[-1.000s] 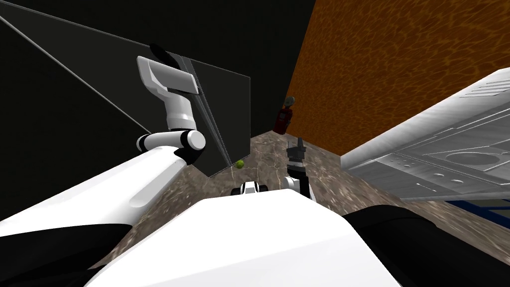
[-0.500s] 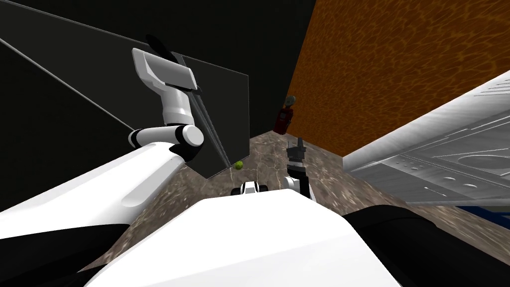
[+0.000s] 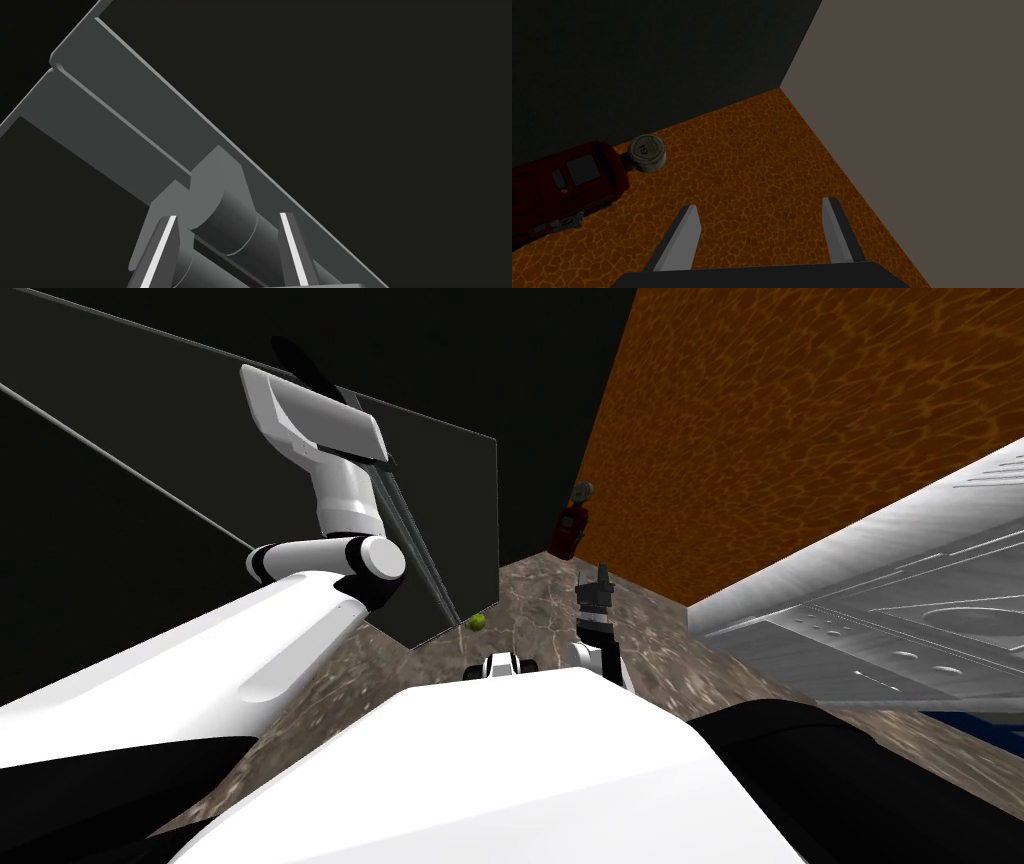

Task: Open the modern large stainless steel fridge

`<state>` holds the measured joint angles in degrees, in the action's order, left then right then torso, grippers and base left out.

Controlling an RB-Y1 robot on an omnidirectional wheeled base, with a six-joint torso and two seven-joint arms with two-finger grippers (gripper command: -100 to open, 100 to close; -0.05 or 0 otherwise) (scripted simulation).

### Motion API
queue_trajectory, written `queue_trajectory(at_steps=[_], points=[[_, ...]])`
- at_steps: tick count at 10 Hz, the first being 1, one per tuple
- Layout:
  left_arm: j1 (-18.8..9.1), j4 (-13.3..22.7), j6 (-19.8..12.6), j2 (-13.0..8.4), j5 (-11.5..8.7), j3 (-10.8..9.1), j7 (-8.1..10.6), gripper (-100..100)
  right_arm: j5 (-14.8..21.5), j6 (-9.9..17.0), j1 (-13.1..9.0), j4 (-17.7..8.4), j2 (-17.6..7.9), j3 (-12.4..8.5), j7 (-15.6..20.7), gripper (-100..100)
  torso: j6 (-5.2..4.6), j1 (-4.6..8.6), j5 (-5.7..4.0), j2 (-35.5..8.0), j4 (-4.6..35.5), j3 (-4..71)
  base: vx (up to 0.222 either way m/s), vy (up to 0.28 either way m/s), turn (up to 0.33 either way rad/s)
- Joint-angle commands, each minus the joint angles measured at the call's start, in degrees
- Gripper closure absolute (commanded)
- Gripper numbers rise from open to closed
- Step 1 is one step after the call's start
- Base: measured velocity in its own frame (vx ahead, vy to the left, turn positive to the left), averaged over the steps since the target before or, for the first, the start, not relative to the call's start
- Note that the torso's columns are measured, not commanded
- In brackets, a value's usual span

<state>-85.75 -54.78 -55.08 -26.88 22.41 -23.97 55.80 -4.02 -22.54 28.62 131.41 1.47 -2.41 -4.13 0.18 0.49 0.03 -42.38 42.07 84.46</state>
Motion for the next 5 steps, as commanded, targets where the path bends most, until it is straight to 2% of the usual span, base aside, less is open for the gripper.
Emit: queue_trajectory(at_steps=[1, 3, 5], points=[[0.98, -0.48, -1.29, -0.56, 2.09, 0.00, 1.11, 100, 0.00, 0.00, 0.00, 0.00, -0.01, -0.01, 0.00, 0, -0.21, -0.34, -0.03, 0.10, 0.03, 0.06, 0.010, -0.254, 0.068], [1.50, -1.10, -2.32, -1.55, 4.54, 0.02, 2.44, 100, 0.00, 0.00, 0.00, 0.00, 0.00, 0.00, 0.00, 0, -0.28, -0.19, -0.08, 0.38, 0.00, 0.30, 0.023, -0.345, 0.092], [2.01, -1.71, -3.34, -2.53, 6.99, 0.04, 3.76, 100, 0.00, 0.00, 0.00, 0.00, 0.00, 0.00, 0.00, 0, -0.39, -0.30, -0.12, 0.37, 0.03, 0.32, -0.045, -0.345, 0.107]])
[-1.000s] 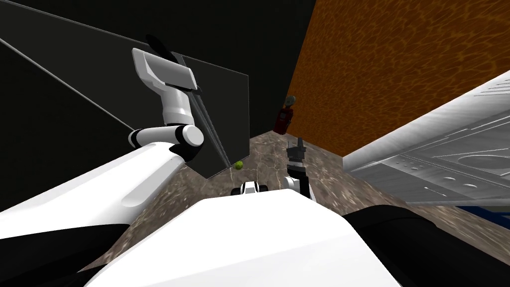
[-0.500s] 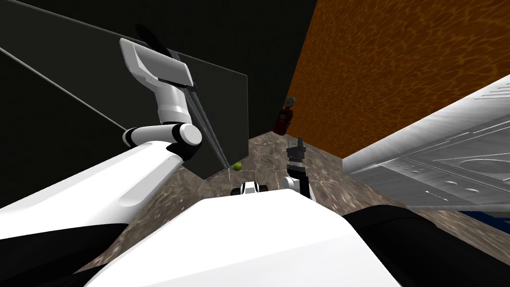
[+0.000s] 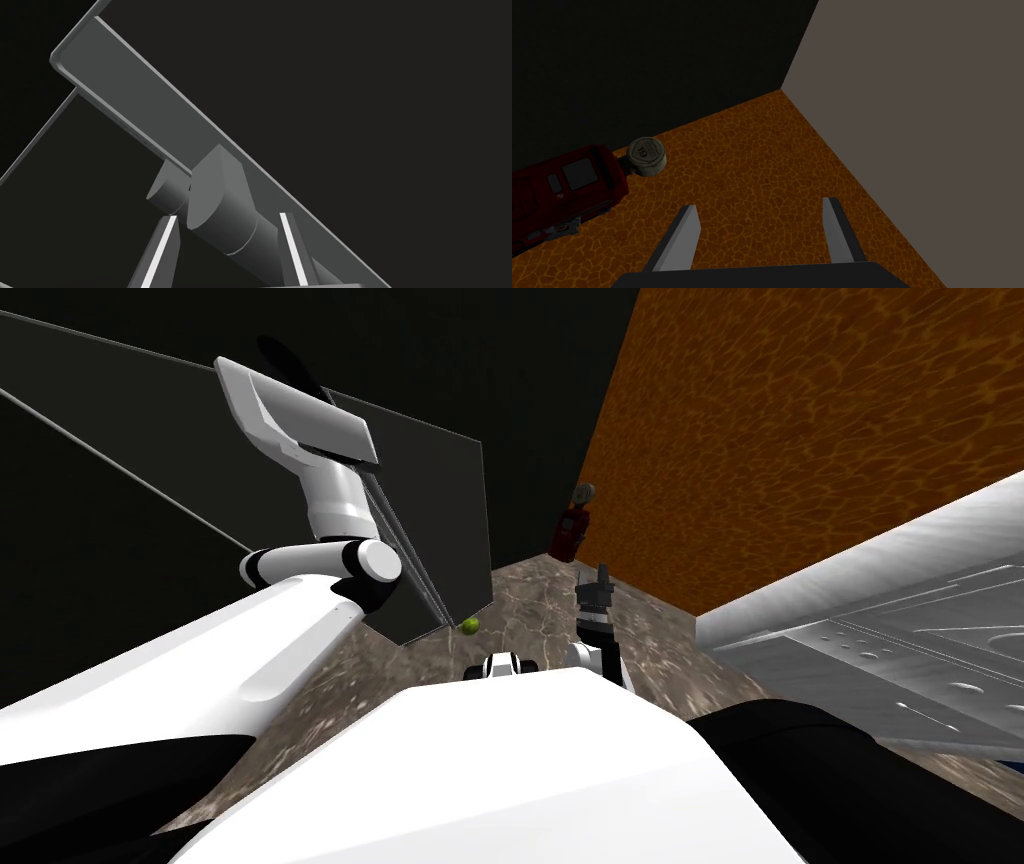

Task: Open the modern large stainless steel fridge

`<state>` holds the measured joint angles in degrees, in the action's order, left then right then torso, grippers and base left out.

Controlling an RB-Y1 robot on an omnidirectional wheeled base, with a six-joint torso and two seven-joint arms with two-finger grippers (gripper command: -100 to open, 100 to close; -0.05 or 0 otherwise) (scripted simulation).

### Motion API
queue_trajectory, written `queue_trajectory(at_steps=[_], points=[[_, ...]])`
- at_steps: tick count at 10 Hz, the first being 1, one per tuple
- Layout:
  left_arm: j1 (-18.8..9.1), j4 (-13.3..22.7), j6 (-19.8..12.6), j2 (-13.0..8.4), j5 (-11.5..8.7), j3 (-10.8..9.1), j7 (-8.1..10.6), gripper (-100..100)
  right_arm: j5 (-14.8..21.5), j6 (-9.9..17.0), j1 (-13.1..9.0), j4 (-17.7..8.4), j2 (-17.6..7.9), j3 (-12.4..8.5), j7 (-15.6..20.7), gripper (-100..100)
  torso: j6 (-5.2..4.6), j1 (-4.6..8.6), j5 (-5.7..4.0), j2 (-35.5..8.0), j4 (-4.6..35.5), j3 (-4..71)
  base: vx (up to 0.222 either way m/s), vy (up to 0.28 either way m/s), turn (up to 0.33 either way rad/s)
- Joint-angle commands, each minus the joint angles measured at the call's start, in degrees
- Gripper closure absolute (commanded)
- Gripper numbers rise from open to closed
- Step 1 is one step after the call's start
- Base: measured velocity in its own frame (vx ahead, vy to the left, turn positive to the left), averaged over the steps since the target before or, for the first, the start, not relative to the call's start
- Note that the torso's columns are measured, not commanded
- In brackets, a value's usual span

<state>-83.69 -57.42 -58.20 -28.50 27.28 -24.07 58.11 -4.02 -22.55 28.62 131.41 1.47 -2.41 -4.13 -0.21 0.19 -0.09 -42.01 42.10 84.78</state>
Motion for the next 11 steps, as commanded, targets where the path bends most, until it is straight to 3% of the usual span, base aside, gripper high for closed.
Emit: queue_trajectory(at_steps=[1, 4, 5, 10, 11], points=[[0.20, 0.62, -0.74, -1.40, 3.35, 0.15, 2.11, 100, 0.00, 0.00, -0.01, 0.00, 0.00, 0.00, 0.00, 0, 0.02, 0.01, 0.04, -0.19, 0.01, -0.13, -0.080, -0.339, 0.071], [0.72, 0.00, -1.77, -2.38, 5.80, 0.18, 3.44, 100, 0.00, 0.00, 0.00, 0.00, -0.01, -0.01, 0.00, 0, 0.15, -0.41, 0.09, -0.13, 0.15, -0.11, -0.020, -0.290, 0.061], [0.92, -0.41, -1.97, -1.89, 5.09, 0.11, 2.93, 100, 0.00, 0.00, 0.00, 0.00, -0.01, -0.01, 0.00, 0, 0.19, -0.53, 0.12, -0.02, 0.16, 0.00, -0.002, -0.107, 0.036], [2.73, -2.17, -5.81, -4.11, 12.13, 0.69, 6.57, 100, 0.00, 0.00, 0.01, 0.00, -0.01, -0.01, 0.00, 0, 0.01, -0.04, 0.12, 0.01, -0.10, -0.03, 0.070, -0.279, 0.070], [2.73, -2.17, -5.81, -4.11, 12.13, 0.69, 6.57, 100, 0.00, 0.00, 0.01, 0.00, -0.01, -0.01, 0.00, 0, -0.03, -0.05, 0.11, -0.06, -0.08, -0.05, 0.015, -0.261, 0.029]])
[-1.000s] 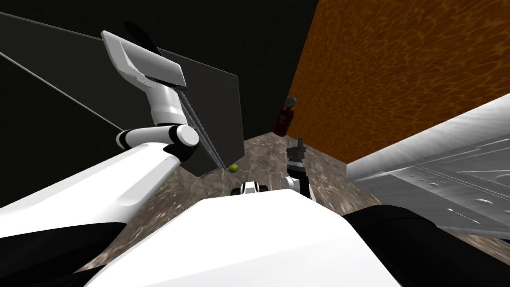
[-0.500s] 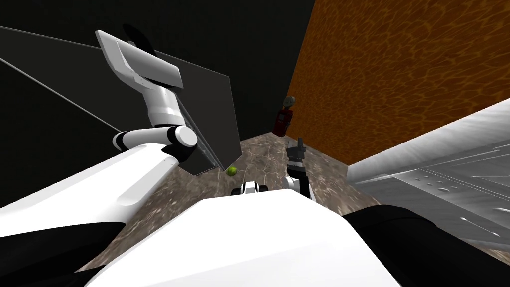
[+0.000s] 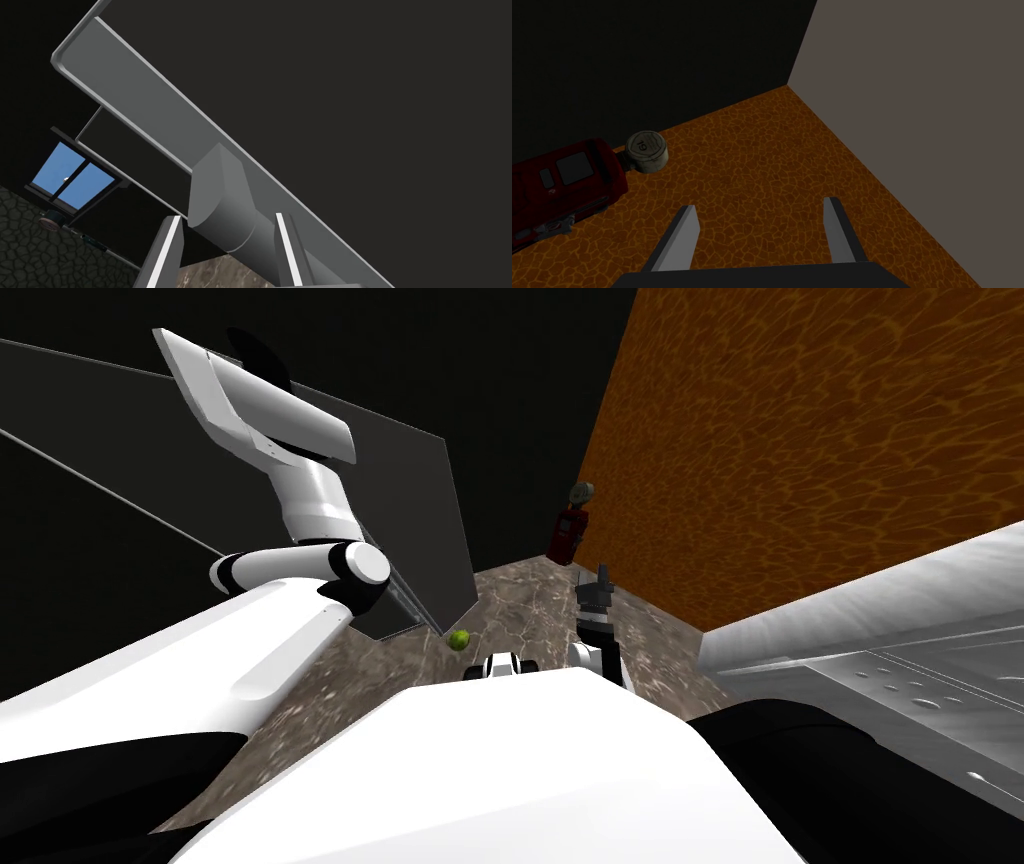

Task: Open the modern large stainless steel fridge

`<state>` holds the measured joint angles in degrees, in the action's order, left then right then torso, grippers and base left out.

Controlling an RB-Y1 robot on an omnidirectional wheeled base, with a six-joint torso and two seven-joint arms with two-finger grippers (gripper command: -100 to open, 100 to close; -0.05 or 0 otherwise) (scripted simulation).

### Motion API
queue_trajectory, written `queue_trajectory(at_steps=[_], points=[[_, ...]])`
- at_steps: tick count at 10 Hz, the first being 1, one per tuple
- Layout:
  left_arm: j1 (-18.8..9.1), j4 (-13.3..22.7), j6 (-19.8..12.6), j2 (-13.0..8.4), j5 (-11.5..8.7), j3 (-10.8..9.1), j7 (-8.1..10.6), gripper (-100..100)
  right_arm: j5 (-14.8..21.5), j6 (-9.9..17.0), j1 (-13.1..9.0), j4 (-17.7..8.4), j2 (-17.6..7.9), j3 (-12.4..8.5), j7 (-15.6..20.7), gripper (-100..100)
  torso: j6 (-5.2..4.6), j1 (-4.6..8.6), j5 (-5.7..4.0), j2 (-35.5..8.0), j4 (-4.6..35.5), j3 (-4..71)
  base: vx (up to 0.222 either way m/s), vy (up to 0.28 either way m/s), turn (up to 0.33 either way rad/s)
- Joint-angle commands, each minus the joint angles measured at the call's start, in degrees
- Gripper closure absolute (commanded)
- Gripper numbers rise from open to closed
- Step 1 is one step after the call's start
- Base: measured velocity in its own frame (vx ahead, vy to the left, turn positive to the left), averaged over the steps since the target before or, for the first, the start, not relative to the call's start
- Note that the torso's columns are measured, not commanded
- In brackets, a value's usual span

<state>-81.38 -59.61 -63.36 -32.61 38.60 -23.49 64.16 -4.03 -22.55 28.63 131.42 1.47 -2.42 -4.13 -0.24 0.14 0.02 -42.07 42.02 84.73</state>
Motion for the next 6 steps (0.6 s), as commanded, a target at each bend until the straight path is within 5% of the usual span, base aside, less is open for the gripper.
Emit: queue_trajectory(at_steps=[1, 6], points=[[0.77, -0.33, -1.38, -0.43, 2.19, 0.23, 1.22, 100, 0.00, 0.00, -0.01, 0.00, -0.01, -0.01, 0.00, 0, -0.09, -0.17, -0.02, 0.06, 0.01, 0.07, 0.007, -0.221, 0.018], [1.78, -1.40, -3.57, -1.75, 6.33, 0.60, 3.30, 100, 0.00, 0.00, 0.01, 0.00, -0.01, -0.01, 0.00, 0, 0.09, 0.03, -0.02, 0.16, 0.04, 0.10, 0.063, -0.234, 0.047]])
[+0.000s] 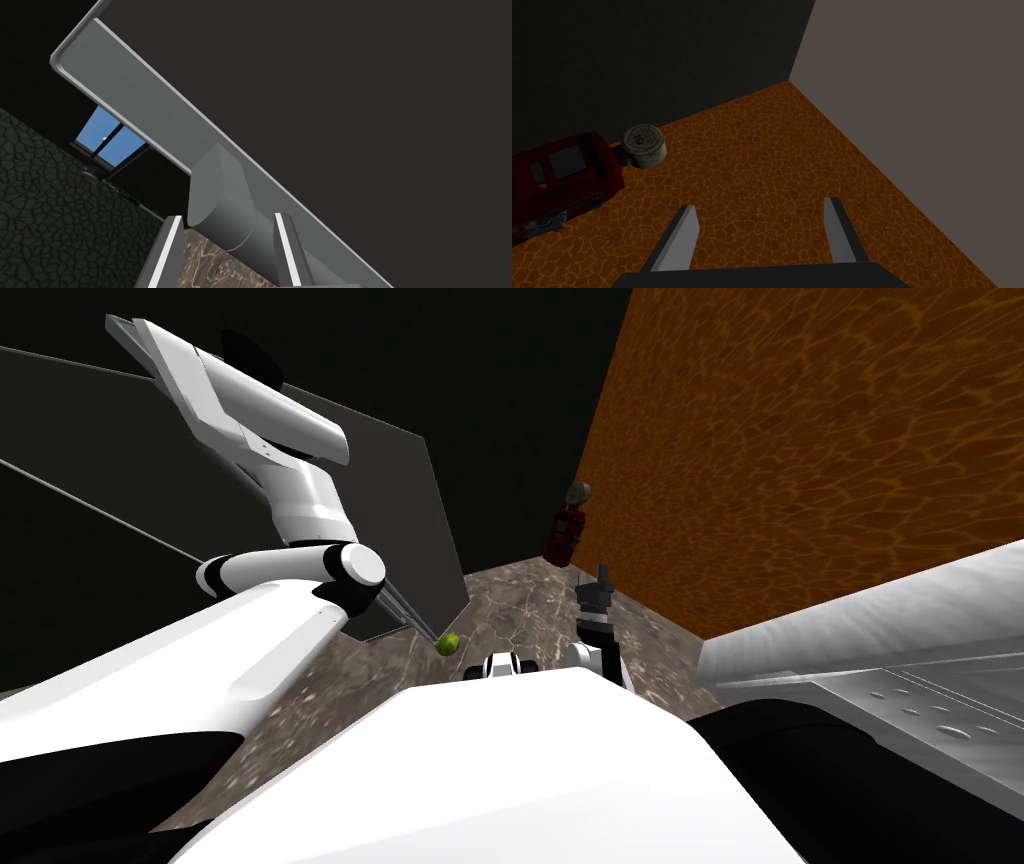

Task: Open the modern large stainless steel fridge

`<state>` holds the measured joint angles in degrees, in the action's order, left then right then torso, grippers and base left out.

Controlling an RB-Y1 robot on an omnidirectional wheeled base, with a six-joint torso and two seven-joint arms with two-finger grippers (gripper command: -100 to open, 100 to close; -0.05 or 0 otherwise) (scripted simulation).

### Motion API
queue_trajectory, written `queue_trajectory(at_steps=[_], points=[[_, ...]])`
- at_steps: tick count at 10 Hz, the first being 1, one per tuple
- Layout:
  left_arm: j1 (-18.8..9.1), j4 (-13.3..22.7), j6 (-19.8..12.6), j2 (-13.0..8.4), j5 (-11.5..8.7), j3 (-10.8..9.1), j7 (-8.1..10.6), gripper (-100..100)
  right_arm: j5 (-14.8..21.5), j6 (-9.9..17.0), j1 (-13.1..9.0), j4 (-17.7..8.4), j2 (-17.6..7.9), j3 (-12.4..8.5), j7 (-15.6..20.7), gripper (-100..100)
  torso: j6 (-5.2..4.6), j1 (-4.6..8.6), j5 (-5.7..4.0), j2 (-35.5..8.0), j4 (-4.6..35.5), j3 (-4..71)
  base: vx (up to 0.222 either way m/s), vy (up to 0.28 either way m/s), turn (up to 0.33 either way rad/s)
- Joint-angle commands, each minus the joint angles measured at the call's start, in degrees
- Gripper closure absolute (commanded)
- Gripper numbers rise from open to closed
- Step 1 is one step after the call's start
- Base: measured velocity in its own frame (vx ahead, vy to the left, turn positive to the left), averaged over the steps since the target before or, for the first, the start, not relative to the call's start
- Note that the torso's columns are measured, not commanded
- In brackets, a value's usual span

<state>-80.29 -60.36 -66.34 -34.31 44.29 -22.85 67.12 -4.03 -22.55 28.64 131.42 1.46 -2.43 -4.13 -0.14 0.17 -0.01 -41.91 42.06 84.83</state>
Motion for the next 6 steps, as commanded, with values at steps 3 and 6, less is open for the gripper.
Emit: queue_trajectory(at_steps=[3, 6], points=[[1.27, -1.12, -1.90, -0.99, 2.95, 0.08, 1.51, 100, 0.00, 0.00, -0.01, 0.00, -0.02, -0.01, 0.00, 0, -0.10, -0.49, 0.02, -0.11, 0.08, -0.01, 0.036, -0.143, 0.028], [1.81, -1.53, -3.89, -1.77, 5.78, 0.48, 2.65, 100, 0.00, 0.00, 0.00, 0.00, -0.01, -0.01, 0.00, 0, -0.06, -0.07, 0.04, 0.01, -0.05, 0.01, 0.107, -0.204, 0.039]])
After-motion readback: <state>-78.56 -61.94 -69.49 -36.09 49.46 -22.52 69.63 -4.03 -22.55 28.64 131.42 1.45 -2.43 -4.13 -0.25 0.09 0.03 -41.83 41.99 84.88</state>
